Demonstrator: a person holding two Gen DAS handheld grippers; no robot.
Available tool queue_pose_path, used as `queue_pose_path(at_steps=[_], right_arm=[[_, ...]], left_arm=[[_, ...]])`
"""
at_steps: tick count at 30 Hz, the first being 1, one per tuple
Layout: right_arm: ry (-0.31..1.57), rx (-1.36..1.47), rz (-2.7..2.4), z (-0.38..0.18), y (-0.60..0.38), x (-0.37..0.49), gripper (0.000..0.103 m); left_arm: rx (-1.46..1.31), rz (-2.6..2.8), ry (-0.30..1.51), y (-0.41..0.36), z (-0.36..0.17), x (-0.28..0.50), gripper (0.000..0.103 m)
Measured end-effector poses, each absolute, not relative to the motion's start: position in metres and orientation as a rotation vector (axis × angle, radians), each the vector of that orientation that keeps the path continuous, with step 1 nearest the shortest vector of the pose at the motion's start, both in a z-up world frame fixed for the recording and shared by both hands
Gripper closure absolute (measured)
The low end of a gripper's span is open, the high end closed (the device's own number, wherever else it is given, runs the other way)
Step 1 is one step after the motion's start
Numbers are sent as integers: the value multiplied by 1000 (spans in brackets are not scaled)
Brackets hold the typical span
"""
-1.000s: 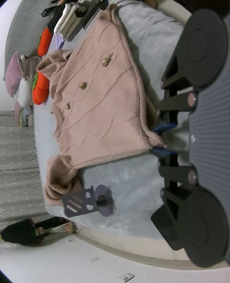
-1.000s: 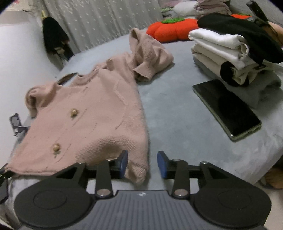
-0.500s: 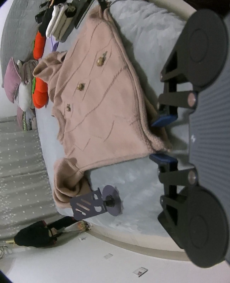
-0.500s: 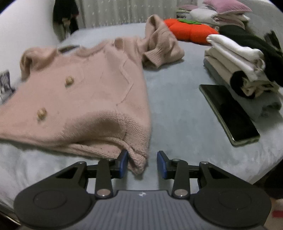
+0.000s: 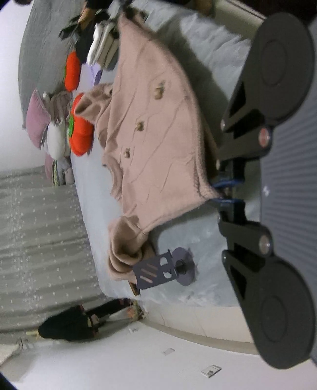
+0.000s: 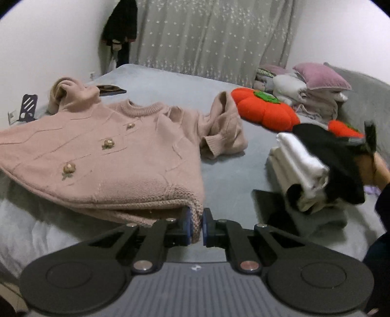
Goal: Fold clothes
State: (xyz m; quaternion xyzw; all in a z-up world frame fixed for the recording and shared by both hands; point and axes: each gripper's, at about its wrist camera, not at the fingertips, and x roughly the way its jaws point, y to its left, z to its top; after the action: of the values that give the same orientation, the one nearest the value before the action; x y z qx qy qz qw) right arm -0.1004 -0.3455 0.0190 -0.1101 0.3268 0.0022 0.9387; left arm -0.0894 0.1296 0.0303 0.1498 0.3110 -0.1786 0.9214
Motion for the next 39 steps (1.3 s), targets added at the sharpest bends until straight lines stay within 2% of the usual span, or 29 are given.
queue_pose_path(at_steps=[6,10,12,13,14,17,19,25,39], right_arm=[[832,-243,46,-11,-352,-89,94],[950,-249,66,-40,-354,-76,93],[957,-245,78,-37,-354,-73,92],[950,-241,85,-31,-354,-73,87],[943,-238,91,-25,-354,-72,82],[902,-217,116,-7,-347,-64,68],[872,-201,134,5,-341,-57,66],[799,-164,195,29,-314,-33,65],[762,-158,320,18,-251,38,61]], left_arm=[[451,-446,802,119,-14,-90,94],[466,-484,833,121,-15,-80,91],[452,-518,821,127,-7,-78,77],[436,-536,814,129,-2,-78,60],[419,-548,802,132,3,-79,48],[386,-561,764,136,16,-75,36],[374,-539,732,138,24,-66,31],[292,-437,680,152,38,-18,31],[124,-265,642,174,41,65,32]])
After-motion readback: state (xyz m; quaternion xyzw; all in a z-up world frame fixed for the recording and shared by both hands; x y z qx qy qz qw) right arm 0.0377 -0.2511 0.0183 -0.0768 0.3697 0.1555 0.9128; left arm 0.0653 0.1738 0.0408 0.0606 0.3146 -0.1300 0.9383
